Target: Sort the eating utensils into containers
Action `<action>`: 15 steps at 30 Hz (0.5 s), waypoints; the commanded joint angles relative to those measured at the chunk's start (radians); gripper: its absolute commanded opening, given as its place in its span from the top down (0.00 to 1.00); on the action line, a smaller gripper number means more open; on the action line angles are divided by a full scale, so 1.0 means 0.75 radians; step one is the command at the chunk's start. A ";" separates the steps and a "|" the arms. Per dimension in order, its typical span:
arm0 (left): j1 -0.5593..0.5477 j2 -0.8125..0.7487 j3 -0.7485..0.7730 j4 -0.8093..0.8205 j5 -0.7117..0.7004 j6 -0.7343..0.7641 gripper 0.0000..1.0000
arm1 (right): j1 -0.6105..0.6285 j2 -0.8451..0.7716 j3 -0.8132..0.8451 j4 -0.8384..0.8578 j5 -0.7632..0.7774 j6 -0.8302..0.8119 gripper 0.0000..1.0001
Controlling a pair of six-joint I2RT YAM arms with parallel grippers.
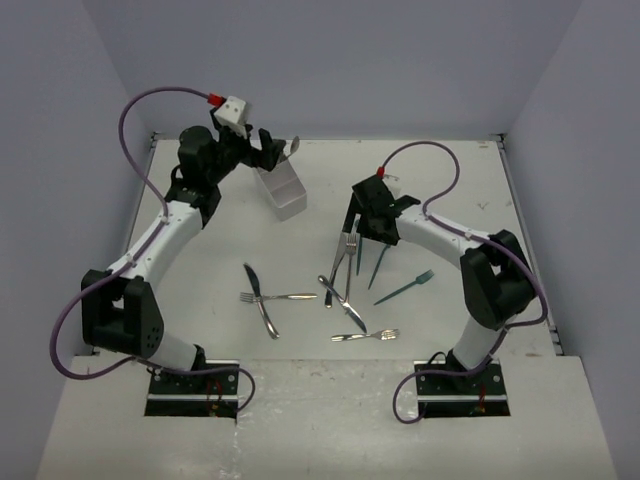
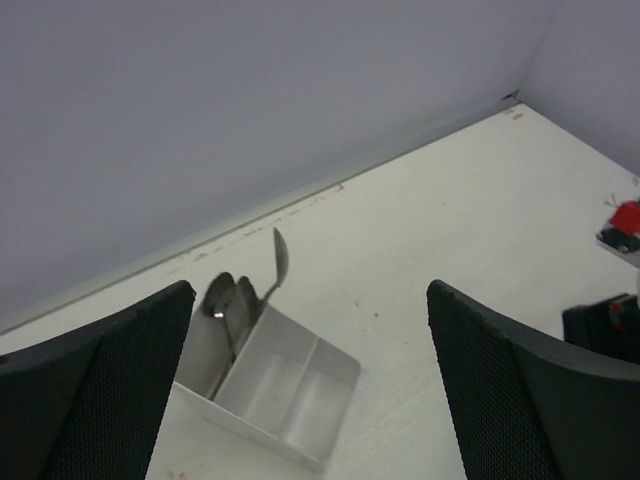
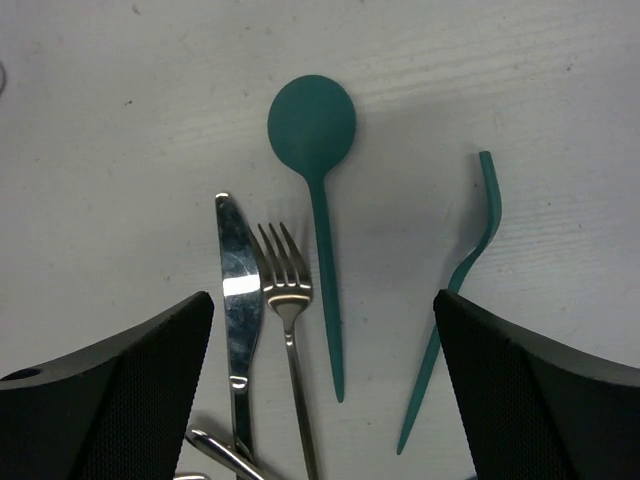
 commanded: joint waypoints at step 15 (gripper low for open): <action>-0.128 -0.143 -0.219 -0.157 -0.152 0.100 0.00 | -0.008 0.329 0.378 -0.179 0.163 0.095 0.40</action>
